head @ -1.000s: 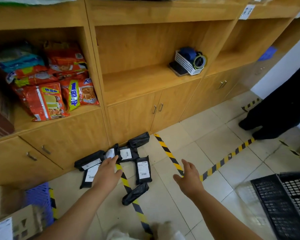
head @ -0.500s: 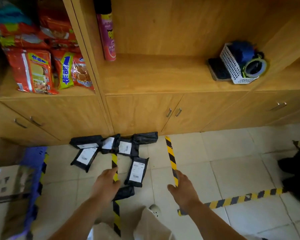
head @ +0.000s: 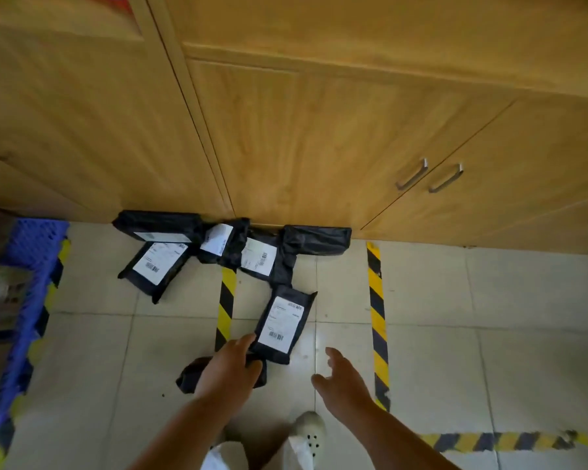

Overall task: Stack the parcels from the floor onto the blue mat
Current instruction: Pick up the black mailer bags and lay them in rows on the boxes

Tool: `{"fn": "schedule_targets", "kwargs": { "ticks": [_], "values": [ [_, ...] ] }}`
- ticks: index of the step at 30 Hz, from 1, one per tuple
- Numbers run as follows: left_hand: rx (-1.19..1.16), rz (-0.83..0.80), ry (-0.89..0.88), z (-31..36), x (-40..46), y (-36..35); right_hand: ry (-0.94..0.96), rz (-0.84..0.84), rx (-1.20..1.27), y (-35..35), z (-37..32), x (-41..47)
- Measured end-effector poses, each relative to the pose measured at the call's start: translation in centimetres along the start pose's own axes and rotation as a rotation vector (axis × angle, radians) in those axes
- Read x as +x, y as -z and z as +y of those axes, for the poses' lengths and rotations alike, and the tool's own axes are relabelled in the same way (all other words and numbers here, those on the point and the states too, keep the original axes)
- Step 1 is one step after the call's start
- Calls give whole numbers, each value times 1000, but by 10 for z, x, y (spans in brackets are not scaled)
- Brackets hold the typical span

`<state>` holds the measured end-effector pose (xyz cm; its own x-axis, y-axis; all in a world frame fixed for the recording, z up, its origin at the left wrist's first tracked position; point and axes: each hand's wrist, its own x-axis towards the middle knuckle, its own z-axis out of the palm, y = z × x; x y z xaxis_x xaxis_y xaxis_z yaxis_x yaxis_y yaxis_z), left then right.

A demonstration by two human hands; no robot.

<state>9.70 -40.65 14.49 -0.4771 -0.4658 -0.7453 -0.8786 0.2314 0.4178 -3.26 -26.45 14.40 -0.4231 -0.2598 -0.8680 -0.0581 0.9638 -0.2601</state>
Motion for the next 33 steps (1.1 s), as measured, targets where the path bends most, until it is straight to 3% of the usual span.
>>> {"fn": "schedule_targets", "kwargs": {
  "ticks": [9, 17, 26, 33],
  "values": [
    [11, -28, -24, -89, 162, -106, -16, -20, 99, -87, 27, 186],
    [32, -73, 27, -114, 258, -168, -96, 39, 524, -135, 46, 289],
    [-135, -109, -4, -116, 288, -188, -77, -63, 669, -151, 53, 316],
    [-304, -77, 2, -100, 249, -162, -58, 1, 678, -117, 30, 266]
  ]
}}
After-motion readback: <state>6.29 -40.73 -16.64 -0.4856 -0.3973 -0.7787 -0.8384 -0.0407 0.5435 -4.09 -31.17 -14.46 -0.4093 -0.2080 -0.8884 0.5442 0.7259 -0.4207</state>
